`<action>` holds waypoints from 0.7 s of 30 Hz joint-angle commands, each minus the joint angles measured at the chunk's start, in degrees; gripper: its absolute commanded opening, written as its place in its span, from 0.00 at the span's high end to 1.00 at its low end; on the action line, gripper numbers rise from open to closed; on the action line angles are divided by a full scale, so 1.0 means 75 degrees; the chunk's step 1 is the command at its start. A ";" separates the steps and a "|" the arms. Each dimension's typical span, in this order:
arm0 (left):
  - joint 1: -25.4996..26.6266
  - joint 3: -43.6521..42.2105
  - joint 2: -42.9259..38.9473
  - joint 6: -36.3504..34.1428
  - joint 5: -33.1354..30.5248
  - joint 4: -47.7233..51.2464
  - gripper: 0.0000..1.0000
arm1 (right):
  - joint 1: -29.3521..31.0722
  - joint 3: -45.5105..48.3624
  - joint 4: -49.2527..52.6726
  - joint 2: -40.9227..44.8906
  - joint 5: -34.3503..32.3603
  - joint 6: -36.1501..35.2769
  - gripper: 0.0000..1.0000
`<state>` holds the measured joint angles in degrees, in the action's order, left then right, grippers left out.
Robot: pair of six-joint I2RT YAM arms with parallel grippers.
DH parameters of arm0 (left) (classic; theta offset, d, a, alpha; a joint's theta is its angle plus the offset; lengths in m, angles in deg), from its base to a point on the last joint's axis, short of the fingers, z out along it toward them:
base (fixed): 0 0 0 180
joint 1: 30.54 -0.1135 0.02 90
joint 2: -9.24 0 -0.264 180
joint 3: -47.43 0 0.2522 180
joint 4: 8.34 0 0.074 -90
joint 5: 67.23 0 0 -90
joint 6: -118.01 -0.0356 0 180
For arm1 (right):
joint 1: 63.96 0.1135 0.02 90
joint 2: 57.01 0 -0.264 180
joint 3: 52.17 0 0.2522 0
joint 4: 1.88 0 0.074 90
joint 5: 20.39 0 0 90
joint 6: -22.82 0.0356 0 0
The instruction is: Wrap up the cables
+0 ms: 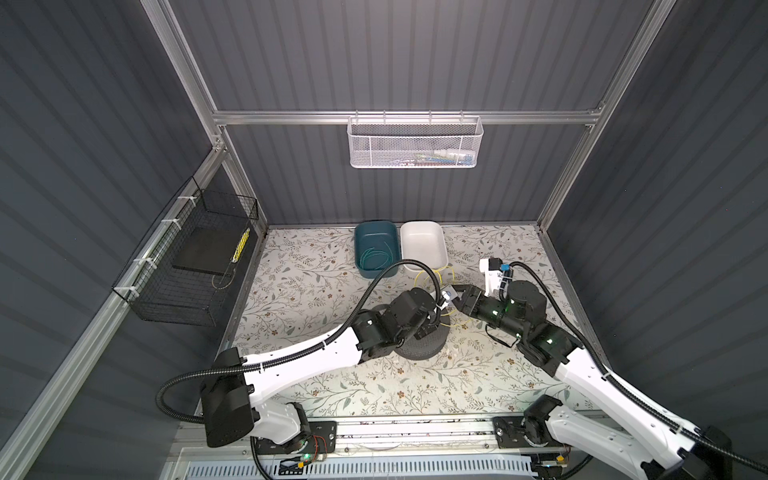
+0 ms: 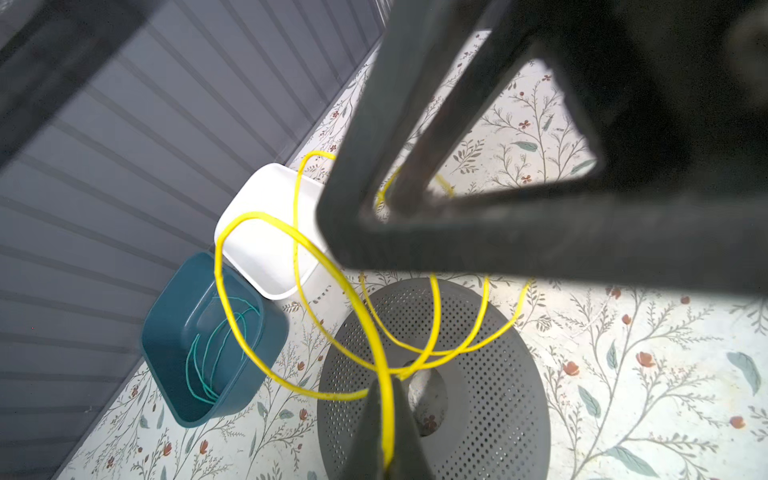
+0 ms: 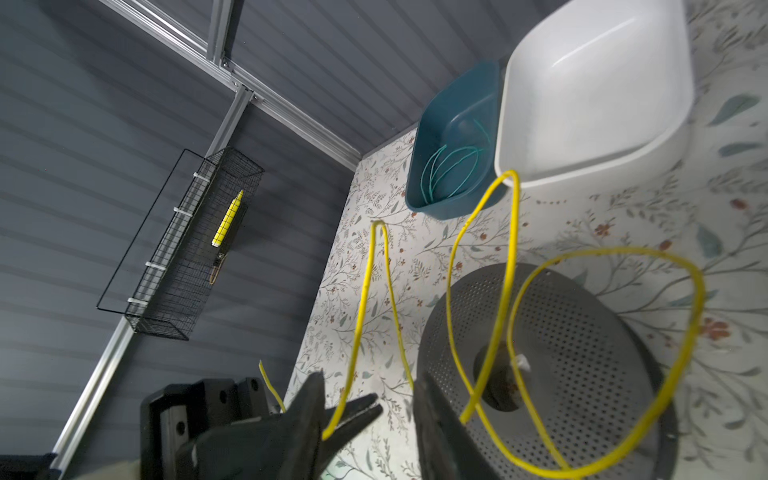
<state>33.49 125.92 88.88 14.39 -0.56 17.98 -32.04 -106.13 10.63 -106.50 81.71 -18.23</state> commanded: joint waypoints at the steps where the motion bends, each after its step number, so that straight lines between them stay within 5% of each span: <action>1: -0.0030 -0.0145 -0.0314 0.0308 -0.0131 -0.0514 1.00 | -0.0219 -0.0218 0.0543 0.0559 -0.0350 -0.0097 0.60; 8: -0.0030 -0.0152 -0.0411 0.0424 0.0015 -0.0636 1.00 | -0.0443 -0.0255 0.0802 0.0722 -0.0352 -0.0054 0.57; 10: -0.0030 -0.0135 -0.0402 0.0423 0.0039 -0.0643 1.00 | -0.0441 -0.0270 0.0528 0.0463 0.0035 0.0009 0.66; 14: -0.0030 -0.0086 -0.0388 0.0439 0.0107 -0.0620 1.00 | -0.0439 -0.0429 0.0116 -0.0156 0.0694 0.0106 0.68; 21: -0.0041 -0.0069 -0.0457 0.0493 0.0146 -0.0596 1.00 | -0.0446 -0.0372 -0.0117 -0.0547 0.0463 0.0209 0.65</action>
<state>33.49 125.17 87.09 17.14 -0.08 14.57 -35.21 -107.64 12.33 -110.24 84.68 -17.07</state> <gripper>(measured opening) 0.050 0.342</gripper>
